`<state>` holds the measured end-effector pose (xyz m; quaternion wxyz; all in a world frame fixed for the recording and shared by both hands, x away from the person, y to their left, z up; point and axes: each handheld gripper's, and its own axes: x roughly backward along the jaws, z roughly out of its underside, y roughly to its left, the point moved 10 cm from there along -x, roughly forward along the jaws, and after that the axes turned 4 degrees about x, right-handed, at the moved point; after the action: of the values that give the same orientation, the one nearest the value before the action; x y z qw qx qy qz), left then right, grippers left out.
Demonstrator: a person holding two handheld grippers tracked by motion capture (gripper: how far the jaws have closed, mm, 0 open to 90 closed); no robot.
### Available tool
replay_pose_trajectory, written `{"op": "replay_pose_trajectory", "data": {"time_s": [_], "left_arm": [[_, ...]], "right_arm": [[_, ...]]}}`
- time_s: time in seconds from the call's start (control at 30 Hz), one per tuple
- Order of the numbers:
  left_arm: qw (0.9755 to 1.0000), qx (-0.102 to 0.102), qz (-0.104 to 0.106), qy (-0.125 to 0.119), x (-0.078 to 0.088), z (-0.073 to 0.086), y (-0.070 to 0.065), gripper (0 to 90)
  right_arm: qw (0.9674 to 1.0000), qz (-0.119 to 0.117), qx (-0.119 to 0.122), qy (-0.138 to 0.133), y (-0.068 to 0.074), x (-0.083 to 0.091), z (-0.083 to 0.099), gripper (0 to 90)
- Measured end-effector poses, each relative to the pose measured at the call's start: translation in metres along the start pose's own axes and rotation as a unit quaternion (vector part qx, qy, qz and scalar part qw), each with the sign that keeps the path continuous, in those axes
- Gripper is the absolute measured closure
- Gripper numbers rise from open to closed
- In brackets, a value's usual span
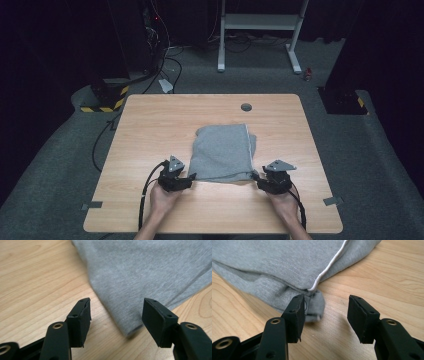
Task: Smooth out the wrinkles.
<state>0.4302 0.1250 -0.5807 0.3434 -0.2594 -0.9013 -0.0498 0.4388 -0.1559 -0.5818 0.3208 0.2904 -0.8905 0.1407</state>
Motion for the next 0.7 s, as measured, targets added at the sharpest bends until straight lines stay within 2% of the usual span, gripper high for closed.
{"op": "replay_pose_trajectory", "data": {"time_s": [0.13, 0.3, 0.5, 0.7], "left_arm": [[0.9998, 0.008, -0.001, -0.015, 0.008, -0.005, 0.005, 39.8], [0.9994, 0.015, -0.007, -0.03, 0.015, -0.011, 0.01, 39.5], [0.9986, 0.028, -0.012, -0.042, 0.022, -0.014, 0.019, 39.0], [0.9976, 0.039, -0.023, -0.052, 0.03, -0.015, 0.031, 38.5]], "right_arm": [[0.9995, -0.004, -0.017, -0.025, -0.005, 0.009, -0.007, 47.6], [0.9987, 0.001, -0.03, -0.041, -0.013, 0.017, -0.012, 47.5], [0.9976, 0.007, -0.047, -0.05, -0.023, 0.024, -0.011, 47.0], [0.9951, 0.013, -0.073, -0.065, -0.037, 0.035, -0.01, 47.0]]}}
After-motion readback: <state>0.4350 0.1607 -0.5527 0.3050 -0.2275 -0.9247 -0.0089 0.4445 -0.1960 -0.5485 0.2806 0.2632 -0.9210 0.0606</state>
